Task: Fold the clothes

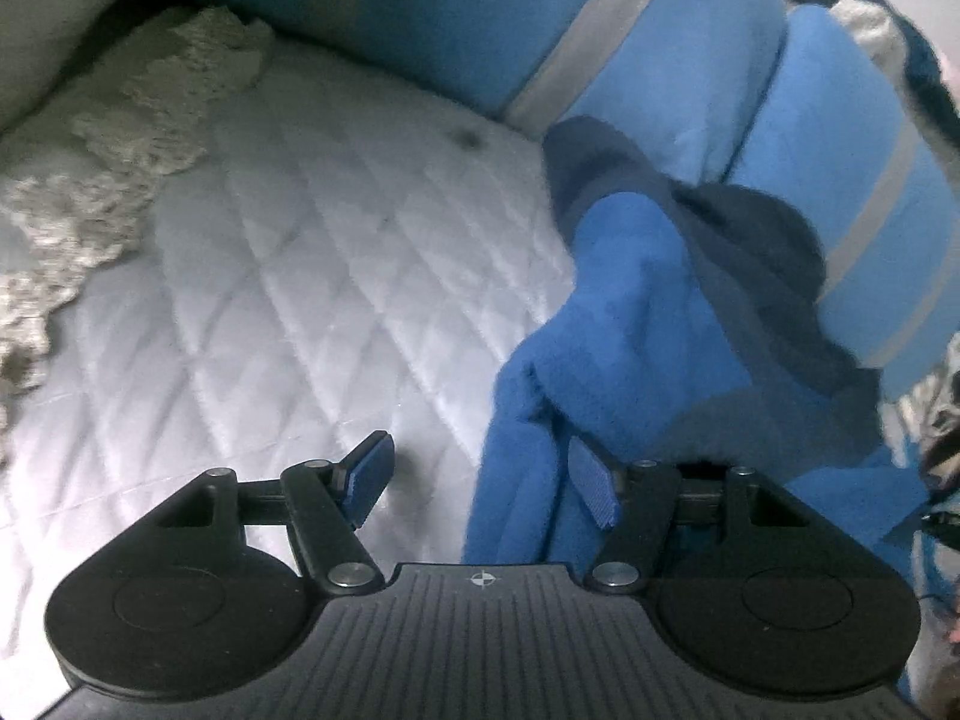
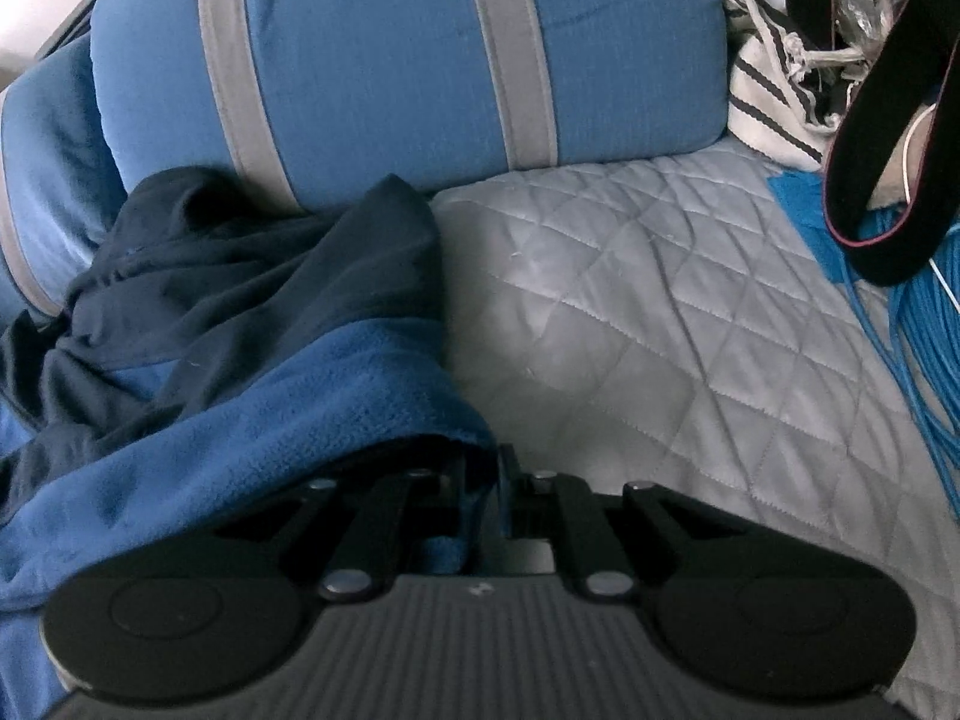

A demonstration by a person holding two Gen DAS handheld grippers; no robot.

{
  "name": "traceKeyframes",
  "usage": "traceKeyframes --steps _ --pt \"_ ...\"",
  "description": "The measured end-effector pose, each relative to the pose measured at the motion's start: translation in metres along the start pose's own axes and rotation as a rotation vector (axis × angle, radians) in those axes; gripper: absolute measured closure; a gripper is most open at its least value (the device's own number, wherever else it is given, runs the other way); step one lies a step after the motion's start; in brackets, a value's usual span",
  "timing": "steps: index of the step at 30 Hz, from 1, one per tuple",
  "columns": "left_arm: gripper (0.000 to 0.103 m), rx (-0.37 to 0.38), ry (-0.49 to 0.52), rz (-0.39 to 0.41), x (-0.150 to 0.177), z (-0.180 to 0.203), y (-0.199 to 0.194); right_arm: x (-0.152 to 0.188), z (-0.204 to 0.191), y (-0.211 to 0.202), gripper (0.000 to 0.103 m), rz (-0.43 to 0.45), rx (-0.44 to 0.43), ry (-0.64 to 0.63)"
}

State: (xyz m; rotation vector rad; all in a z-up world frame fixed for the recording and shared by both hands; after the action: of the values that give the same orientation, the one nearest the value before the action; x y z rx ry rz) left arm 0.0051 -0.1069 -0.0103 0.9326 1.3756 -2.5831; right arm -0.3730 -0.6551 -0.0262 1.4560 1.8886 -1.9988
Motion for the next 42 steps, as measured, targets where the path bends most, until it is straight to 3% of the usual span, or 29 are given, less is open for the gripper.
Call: traceKeyframes --steps 3,5,7,9,15,17,19,20,21,22,23,24,25,27,30,32,34,37,42 --pt "0.040 0.003 0.034 0.037 0.000 0.002 0.008 0.001 0.001 0.000 0.092 0.002 -0.003 -0.003" --pt "0.052 -0.029 0.062 0.068 -0.001 0.004 0.012 0.001 0.002 0.000 0.092 0.005 -0.008 -0.003" --pt "0.078 -0.047 0.070 0.089 -0.004 0.004 0.015 0.002 0.002 0.000 0.093 0.004 -0.010 -0.010" --pt "0.087 -0.040 0.049 0.101 -0.007 0.003 0.018 0.002 0.002 0.001 0.093 0.004 -0.007 -0.020" --pt "0.087 -0.118 0.122 0.107 -0.009 0.015 0.021 0.003 0.000 0.004 0.094 0.006 0.010 -0.055" --pt "0.083 -0.141 0.160 0.099 -0.009 0.017 0.022 0.004 -0.002 0.004 0.088 0.009 0.017 -0.090" --pt "0.062 -0.178 0.177 0.092 -0.009 0.018 0.021 0.005 -0.004 0.005 0.074 -0.009 0.019 -0.116" --pt "0.055 -0.213 0.180 0.091 -0.009 0.019 0.019 0.006 -0.004 0.005 0.062 -0.020 0.013 -0.126" --pt "0.043 -0.250 0.183 0.090 -0.009 0.020 0.015 0.006 -0.004 0.003 0.058 -0.023 0.016 -0.129" --pt "0.037 -0.278 0.190 0.091 -0.009 0.022 0.010 0.005 -0.003 0.001 0.048 -0.026 0.019 -0.133" --pt "0.035 -0.297 0.199 0.093 -0.008 0.025 0.004 0.005 -0.002 -0.001 0.042 -0.029 0.022 -0.136" --pt "0.032 -0.316 0.209 0.095 -0.007 0.028 -0.001 0.004 0.000 -0.005 0.028 -0.034 0.006 -0.127" --pt "0.028 -0.320 0.221 0.103 -0.006 0.033 -0.009 0.003 0.001 -0.009 0.024 -0.038 -0.009 -0.119" --pt "0.026 -0.301 0.249 0.133 -0.002 0.047 -0.025 0.003 0.003 -0.023 0.021 -0.027 -0.024 -0.107" --pt "0.022 -0.259 0.269 0.188 0.005 0.071 -0.055 0.002 -0.003 -0.054 0.008 0.028 -0.012 -0.128" --pt "0.013 -0.214 0.272 0.225 0.008 0.089 -0.079 0.002 -0.011 -0.077 0.000 0.071 -0.024 -0.151" --pt "0.000 -0.175 0.290 0.250 0.008 0.106 -0.106 0.001 -0.015 -0.106 0.000 0.101 -0.064 -0.161" --pt "0.000 -0.148 0.305 0.312 0.007 0.130 -0.152 -0.006 -0.020 -0.153 0.000 0.091 -0.116 -0.182" --pt "0.000 -0.111 0.301 0.443 -0.005 0.164 -0.242 -0.032 -0.026 -0.265 0.000 0.216 -0.164 -0.216"
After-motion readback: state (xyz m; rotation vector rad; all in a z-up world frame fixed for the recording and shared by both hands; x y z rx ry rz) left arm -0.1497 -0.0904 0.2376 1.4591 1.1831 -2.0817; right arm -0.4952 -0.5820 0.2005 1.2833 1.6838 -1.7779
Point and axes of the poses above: each gripper's, at about its wrist camera, not at the fingertips, and y roughly the way its jaws point, z to its right, x to its underside, the point moved 3 cm from there along y, roughly the way its jaws point, and after that the axes turned 2 degrees about -y, right-handed, at the moved point
